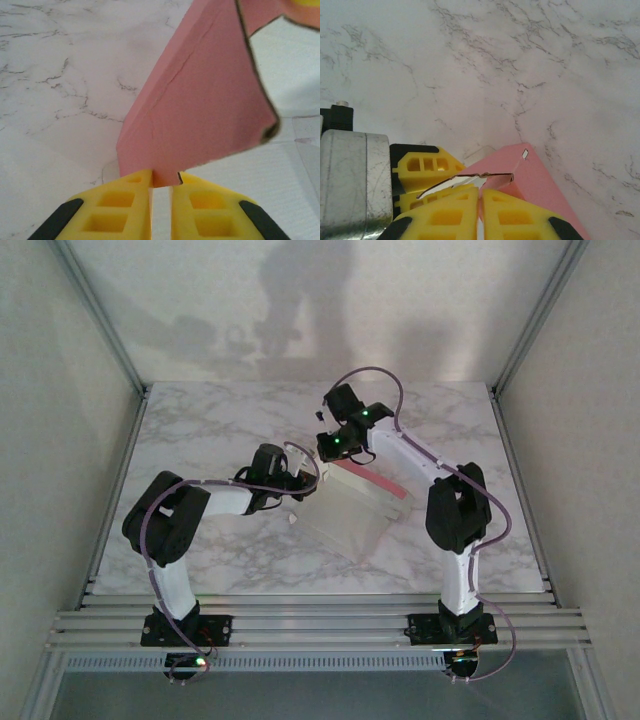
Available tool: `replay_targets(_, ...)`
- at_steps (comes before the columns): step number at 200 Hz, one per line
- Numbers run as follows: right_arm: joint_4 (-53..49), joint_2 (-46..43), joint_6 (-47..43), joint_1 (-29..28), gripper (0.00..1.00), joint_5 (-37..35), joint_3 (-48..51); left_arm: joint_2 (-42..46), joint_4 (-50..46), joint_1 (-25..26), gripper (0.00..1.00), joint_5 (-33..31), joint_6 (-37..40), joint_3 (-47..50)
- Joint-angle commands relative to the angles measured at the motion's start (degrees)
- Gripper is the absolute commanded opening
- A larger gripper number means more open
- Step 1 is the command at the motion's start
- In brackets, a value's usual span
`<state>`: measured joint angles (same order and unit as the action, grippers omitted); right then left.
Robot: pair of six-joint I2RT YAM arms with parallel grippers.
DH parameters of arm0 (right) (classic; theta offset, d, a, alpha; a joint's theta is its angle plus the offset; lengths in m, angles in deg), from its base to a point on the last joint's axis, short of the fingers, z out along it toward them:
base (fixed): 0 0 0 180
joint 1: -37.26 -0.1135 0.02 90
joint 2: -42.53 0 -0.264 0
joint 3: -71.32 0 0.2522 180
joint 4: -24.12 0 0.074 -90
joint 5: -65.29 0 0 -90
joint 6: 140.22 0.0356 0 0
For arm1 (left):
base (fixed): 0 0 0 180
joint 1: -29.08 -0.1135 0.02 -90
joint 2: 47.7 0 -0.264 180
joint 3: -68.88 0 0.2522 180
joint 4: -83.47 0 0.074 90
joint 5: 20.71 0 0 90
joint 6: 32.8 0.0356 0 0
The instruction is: Fold the paper box
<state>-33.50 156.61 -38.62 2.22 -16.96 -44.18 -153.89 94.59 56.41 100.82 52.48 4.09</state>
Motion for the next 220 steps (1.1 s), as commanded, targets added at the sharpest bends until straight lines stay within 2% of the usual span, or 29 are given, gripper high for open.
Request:
replay_targets(1,0.0,-1.1,1.0,0.3,0.10,0.8,1.4,-0.4,-0.8,0.7,0.17,0.8,-0.3,-0.6)
replay_targets(66,-0.1,-3.7,0.3,1.5,0.14,3.2,-1.8,-0.7,-2.1,1.3,0.17,-0.3,0.9,-1.4)
replay_targets(158,-1.3,-2.5,-0.2,3.4,0.15,6.5,-4.4,-0.8,-4.0,1.7,0.17,-1.4,2.5,-2.7)
replay_targets(220,-1.9,-1.8,-0.2,4.4,0.21,8.2,-6.5,-1.5,-3.3,1.8,0.15,-1.2,2.5,-2.4)
